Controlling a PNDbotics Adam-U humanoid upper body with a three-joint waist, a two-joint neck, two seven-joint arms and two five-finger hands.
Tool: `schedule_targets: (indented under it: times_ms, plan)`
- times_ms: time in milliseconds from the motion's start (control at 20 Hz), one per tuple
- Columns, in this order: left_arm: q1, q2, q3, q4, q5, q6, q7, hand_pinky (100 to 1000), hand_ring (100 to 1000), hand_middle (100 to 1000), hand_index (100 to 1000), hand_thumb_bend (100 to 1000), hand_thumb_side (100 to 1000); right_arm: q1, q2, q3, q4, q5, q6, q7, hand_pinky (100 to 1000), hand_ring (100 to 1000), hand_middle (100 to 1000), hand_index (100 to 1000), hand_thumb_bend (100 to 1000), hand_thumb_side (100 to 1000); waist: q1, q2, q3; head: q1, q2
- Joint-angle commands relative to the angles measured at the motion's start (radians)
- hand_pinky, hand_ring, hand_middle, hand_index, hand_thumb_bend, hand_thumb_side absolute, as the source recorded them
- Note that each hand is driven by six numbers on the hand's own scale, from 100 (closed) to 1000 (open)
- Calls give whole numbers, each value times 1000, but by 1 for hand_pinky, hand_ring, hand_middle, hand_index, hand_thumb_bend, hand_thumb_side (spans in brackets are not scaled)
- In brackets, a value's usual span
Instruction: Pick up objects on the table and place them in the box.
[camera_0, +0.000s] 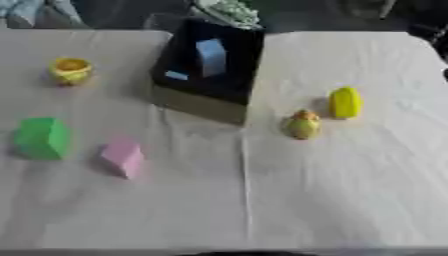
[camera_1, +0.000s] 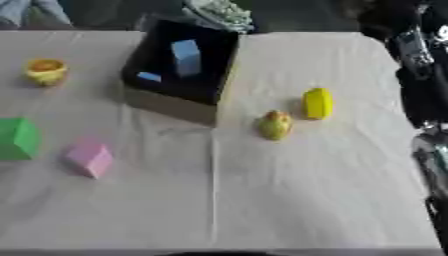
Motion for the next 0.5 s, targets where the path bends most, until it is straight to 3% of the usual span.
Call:
schedule_targets:
  times_ms: [50, 500]
  plan:
    - [-5, 20, 6, -15, -4, 1, -2, 729, 765, 714, 826, 450, 472, -7, -23, -9, -20, 0, 0, 1, 834, 794, 680, 771, 100, 676, 3, -17, -1, 8, 5]
    - [-6, 16, 5, -15, -8, 1, -2, 729, 766, 715, 826, 448, 476, -8, -28, -8, -20, 8, 0, 1, 834, 795, 680, 771, 100, 679, 5, -5, -1, 13, 5]
